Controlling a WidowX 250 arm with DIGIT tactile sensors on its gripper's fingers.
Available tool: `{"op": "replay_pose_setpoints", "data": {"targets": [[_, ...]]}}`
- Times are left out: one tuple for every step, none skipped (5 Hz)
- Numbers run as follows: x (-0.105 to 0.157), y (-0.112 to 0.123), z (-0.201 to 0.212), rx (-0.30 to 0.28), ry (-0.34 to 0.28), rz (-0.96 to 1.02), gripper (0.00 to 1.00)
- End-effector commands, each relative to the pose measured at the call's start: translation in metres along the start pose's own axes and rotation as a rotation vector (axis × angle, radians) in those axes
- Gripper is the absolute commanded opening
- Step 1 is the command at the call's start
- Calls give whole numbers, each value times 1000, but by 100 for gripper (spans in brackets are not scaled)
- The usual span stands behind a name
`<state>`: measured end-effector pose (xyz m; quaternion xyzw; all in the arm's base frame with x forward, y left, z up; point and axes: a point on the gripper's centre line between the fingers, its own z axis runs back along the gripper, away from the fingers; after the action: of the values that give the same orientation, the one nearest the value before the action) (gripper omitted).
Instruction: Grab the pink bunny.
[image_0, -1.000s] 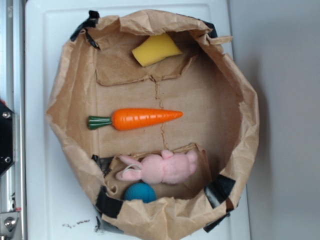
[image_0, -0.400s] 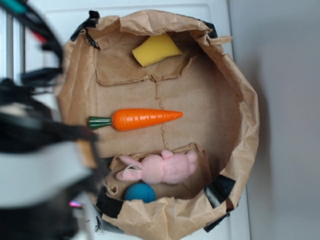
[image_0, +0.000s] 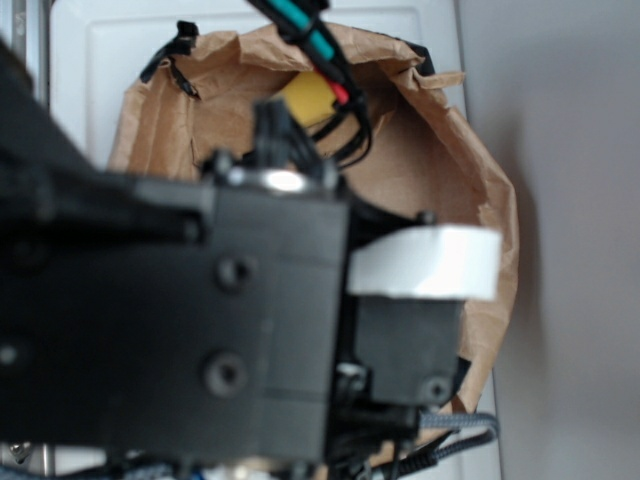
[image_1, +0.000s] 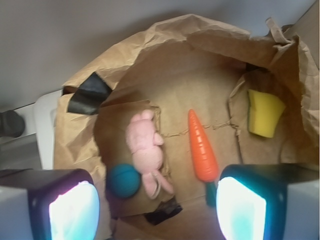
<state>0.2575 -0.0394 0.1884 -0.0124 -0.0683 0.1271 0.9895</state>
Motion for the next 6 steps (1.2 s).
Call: {"op": "replay_pose_setpoints", "data": {"targets": [[8, 1, 17, -22, -56, 15, 100], [27, 13, -24, -15, -93, 25, 100], [14, 26, -35, -39, -108, -16, 100], [0, 31, -53, -27, -98, -39, 100], [-5, 17, -73, -33, -65, -79, 100], [0, -3, -89, -4, -73, -34, 100]]}}
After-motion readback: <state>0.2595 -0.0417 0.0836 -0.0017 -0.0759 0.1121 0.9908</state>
